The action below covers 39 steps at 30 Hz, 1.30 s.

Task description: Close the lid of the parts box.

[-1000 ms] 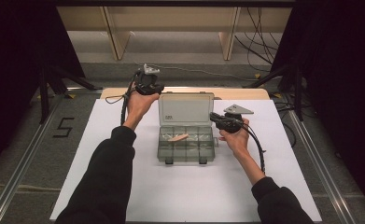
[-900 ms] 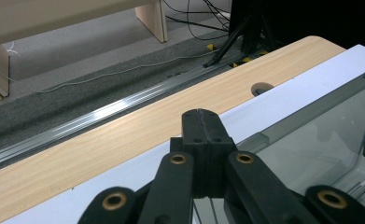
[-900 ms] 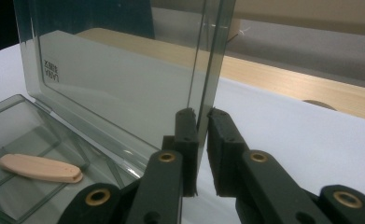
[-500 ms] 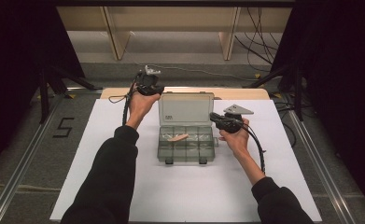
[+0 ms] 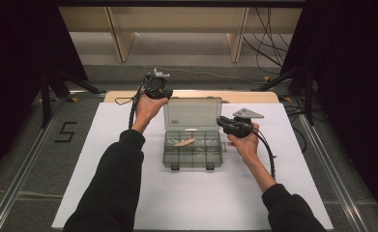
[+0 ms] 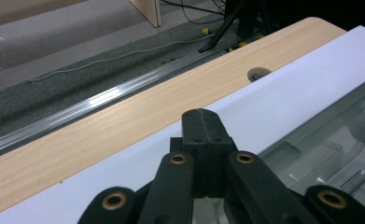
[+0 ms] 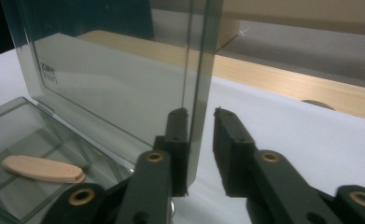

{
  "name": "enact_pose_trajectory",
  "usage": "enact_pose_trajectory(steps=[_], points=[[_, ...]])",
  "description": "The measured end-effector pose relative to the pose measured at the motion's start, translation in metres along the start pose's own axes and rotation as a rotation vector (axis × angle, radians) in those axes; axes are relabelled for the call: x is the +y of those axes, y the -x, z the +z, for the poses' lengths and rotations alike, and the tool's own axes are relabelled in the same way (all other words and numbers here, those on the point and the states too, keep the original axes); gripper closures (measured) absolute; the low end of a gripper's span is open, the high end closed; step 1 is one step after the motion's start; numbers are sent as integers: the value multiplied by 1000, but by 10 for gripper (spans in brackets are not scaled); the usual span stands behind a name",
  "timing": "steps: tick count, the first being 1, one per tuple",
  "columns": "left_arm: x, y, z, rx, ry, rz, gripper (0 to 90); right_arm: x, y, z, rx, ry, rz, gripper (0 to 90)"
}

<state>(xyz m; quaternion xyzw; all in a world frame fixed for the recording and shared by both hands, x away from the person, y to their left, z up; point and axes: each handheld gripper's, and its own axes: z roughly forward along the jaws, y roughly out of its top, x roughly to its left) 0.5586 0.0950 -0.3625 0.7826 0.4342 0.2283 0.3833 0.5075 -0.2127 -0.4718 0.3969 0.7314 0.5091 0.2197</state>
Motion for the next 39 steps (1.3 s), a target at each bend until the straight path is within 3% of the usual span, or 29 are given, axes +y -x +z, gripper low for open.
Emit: enact_pose_trajectory(steps=[1, 3, 7, 11, 14, 16, 17, 21, 24, 25, 32, 35, 39], points=[[0, 0, -1, -5, 0, -1, 898, 1, 0, -3, 2, -15, 12, 691], [-1, 0, -3, -20, -9, -1, 898, 2, 0, -5, -3, 17, 28, 594], [-1, 1, -8, -21, -9, 0, 898, 6, -4, -16, 25, 25, 83, 468], [-2, 3, -13, -40, -16, 7, 897, 9, -8, -27, 12, 22, 50, 389], [-4, 5, -18, -50, -24, -8, 898, 13, -10, -36, 9, 12, 41, 346], [-6, 6, -20, -60, -11, -2, 898, 16, -11, -41, 6, 29, 20, 323], [-6, 6, -22, -61, -8, 2, 898, 18, -13, -46, 5, 5, 18, 310], [-9, 8, -29, -73, -36, 39, 898, 22, -17, -54, 12, 34, -14, 280], [-11, 11, -32, -83, -42, 52, 898, 26, -23, -63, 17, 9, -18, 261], [-13, 12, -33, -89, -43, 55, 898, 27, -24, -64, 22, 34, -31, 253], [-22, 16, -37, -112, -46, 66, 897, 33, -34, -79, 29, 24, -78, 238], [-25, 19, -40, -118, -45, 75, 897, 33, -37, -83, 22, 42, -79, 240], [-27, 22, -45, -127, -44, 87, 898, 31, -39, -89, 40, 21, -71, 243]])
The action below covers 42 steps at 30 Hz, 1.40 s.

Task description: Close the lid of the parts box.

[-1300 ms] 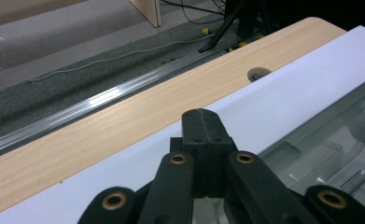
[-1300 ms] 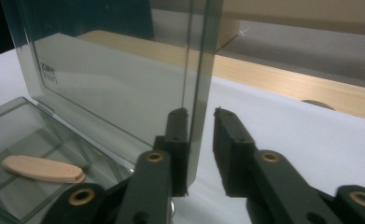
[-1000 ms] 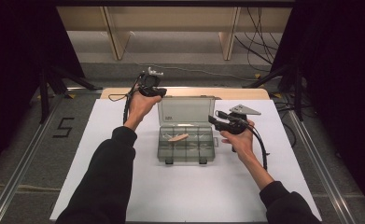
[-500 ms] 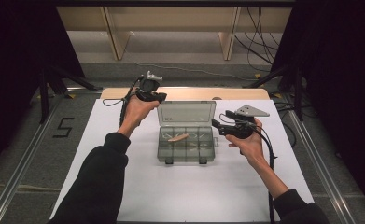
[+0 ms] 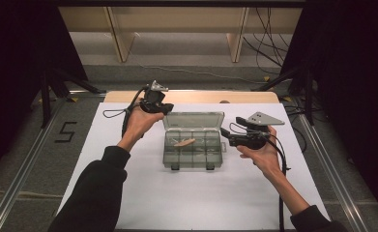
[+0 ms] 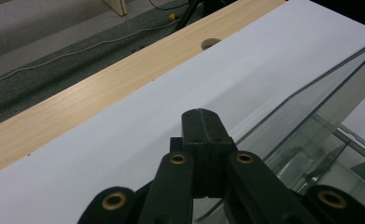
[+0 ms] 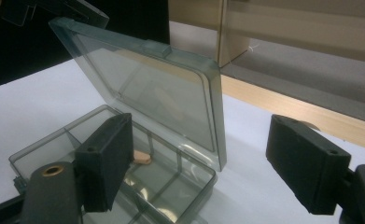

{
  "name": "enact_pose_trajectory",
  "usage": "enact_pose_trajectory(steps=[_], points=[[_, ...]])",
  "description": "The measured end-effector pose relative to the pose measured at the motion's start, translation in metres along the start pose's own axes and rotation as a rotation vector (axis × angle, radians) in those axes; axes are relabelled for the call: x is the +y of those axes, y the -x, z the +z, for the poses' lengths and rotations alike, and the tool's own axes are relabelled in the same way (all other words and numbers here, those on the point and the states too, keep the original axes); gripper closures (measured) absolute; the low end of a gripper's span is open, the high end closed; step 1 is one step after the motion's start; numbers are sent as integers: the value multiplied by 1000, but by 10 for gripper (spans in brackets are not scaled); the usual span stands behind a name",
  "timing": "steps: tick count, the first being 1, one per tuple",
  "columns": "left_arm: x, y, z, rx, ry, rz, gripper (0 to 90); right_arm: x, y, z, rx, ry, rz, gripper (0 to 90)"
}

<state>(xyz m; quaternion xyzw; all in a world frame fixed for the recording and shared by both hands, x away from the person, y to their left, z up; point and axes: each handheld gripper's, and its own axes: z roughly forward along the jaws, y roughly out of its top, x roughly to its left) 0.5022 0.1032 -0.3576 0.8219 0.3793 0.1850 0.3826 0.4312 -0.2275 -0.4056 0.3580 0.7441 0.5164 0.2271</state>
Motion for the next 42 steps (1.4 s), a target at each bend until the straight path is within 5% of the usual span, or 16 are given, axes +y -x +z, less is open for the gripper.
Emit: enact_pose_trajectory(steps=[14, 22, 28, 42], points=[[-19, 16, -9, -37, 28, 4, 898, 2, -2, -14, 4, -4, 13, 241], [-33, 22, -14, -58, 41, 3, 898, 3, -10, -17, 15, 23, -24, 198], [-45, 26, -18, -75, 54, -4, 898, 1, -15, -21, 38, -15, -27, 177], [-70, 31, -24, -107, 85, -16, 898, -2, -17, -25, 74, 14, -51, 309]])
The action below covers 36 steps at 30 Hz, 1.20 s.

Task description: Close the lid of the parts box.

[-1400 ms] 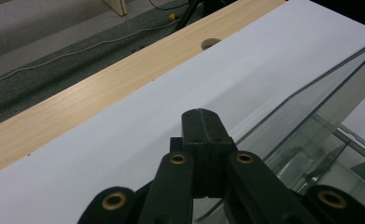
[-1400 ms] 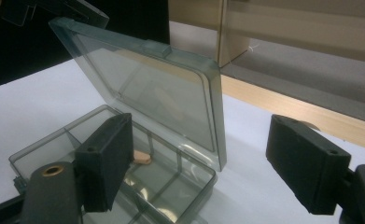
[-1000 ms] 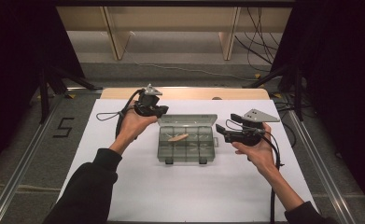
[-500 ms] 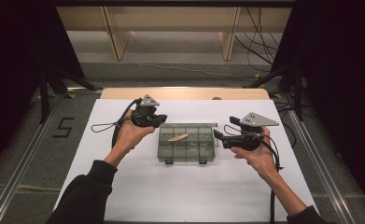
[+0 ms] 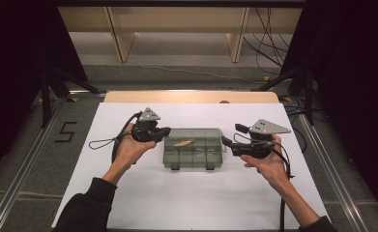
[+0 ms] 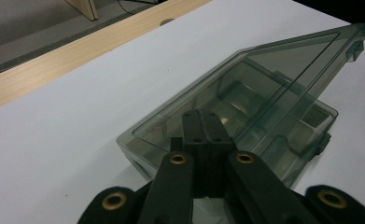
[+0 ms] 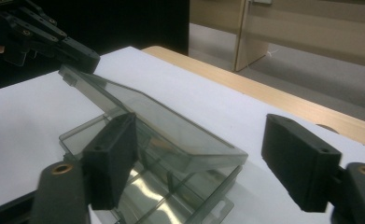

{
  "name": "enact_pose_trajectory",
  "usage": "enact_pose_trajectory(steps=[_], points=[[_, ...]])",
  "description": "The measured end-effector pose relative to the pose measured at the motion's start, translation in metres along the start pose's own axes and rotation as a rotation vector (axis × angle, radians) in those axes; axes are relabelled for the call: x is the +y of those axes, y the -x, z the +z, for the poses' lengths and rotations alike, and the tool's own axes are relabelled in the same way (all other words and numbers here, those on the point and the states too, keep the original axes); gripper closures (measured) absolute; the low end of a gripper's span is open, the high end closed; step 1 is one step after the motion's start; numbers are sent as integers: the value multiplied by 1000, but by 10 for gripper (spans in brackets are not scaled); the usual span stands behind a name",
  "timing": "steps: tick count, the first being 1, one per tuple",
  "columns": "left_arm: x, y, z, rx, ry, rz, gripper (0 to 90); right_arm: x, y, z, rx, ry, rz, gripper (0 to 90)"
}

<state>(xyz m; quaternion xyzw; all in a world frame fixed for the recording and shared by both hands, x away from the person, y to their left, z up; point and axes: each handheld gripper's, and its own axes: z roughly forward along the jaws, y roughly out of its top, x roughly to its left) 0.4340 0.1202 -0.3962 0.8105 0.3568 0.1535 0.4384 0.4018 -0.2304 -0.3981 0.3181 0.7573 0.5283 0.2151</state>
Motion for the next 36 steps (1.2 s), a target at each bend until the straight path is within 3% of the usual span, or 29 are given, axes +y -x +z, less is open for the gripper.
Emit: enact_pose_trajectory(steps=[5, 11, 14, 21, 22, 26, 36], points=[[-4, 4, -2, -5, -5, 15, 898, -2, -2, -1, 28, -16, 20, 412], [-8, 7, -4, -11, 0, 29, 898, -5, -2, -2, 45, -5, -10, 614], [-11, 8, -4, -7, -5, 11, 897, -6, -1, -4, 54, -16, -16, 709], [-18, 11, -3, -9, -5, 19, 898, -11, -2, -2, 85, -45, -48, 843], [-18, 11, -3, -10, -6, 21, 898, -12, -2, -2, 74, -54, -71, 857], [-20, 12, -6, -15, -14, 19, 898, -17, -2, 1, 95, -80, -88, 897], [-28, 12, -8, -10, -23, 17, 898, -22, -3, 2, 107, -103, -75, 900]])
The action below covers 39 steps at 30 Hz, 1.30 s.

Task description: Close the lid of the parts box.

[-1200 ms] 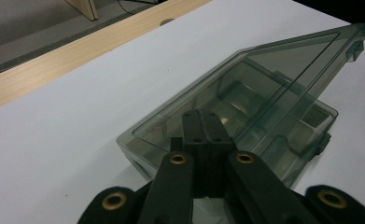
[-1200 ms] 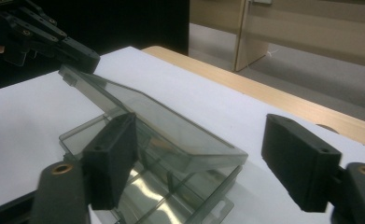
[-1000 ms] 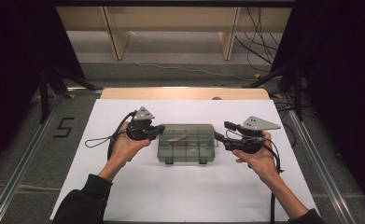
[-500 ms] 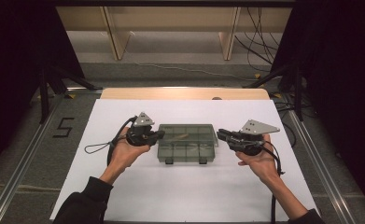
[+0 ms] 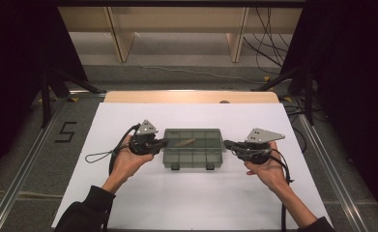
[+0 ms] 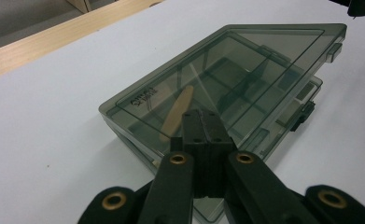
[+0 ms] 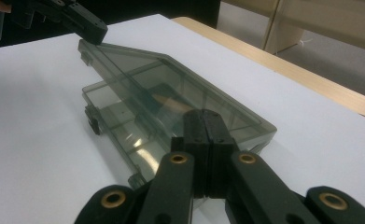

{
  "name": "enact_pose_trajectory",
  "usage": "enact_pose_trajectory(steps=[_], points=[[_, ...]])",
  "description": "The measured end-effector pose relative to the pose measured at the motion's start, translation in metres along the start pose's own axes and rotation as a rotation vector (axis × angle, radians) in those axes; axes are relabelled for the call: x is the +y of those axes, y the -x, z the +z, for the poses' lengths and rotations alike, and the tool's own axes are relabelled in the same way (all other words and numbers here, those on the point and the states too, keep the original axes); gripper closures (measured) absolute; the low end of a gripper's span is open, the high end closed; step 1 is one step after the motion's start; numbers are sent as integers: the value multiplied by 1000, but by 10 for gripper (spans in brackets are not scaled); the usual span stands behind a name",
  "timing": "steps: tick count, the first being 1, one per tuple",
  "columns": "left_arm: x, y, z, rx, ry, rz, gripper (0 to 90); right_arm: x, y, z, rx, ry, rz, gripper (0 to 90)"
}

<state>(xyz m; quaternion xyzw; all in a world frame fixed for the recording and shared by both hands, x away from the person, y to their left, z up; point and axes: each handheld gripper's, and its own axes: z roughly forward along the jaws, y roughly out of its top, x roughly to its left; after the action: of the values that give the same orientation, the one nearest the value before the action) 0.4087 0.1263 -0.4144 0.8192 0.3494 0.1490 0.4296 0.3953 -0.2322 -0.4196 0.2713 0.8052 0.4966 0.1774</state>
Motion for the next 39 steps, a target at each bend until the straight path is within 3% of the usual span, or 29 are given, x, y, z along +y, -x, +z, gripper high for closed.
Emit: enact_pose_trajectory(steps=[11, 15, 19, 26, 27, 28, 32, 36, 39], points=[[-10, 0, 0, 0, -24, 2, 898, -5, -1, 7, 12, -40, -40, 900], [-14, 0, 1, -4, -36, 22, 898, -7, -2, 9, 22, -70, -34, 900], [-17, 1, 3, -6, -41, 10, 898, -10, -1, 13, 28, -91, -42, 900], [-23, 1, 6, -16, -65, 26, 898, -15, -3, 19, 40, -129, -50, 900], [-24, 3, 7, -6, -58, 9, 898, -15, -3, 19, 42, -134, -49, 900], [-24, 2, 7, -12, -67, 25, 898, -16, -3, 20, 44, -135, -53, 900], [-26, 3, 9, -19, -76, 28, 898, -18, -4, 22, 45, -145, -59, 900], [-29, 5, 12, -19, -80, 9, 898, -21, -4, 24, 48, -158, -58, 900], [-30, 6, 12, -17, -93, 26, 898, -24, -3, 25, 47, -171, -55, 900]])
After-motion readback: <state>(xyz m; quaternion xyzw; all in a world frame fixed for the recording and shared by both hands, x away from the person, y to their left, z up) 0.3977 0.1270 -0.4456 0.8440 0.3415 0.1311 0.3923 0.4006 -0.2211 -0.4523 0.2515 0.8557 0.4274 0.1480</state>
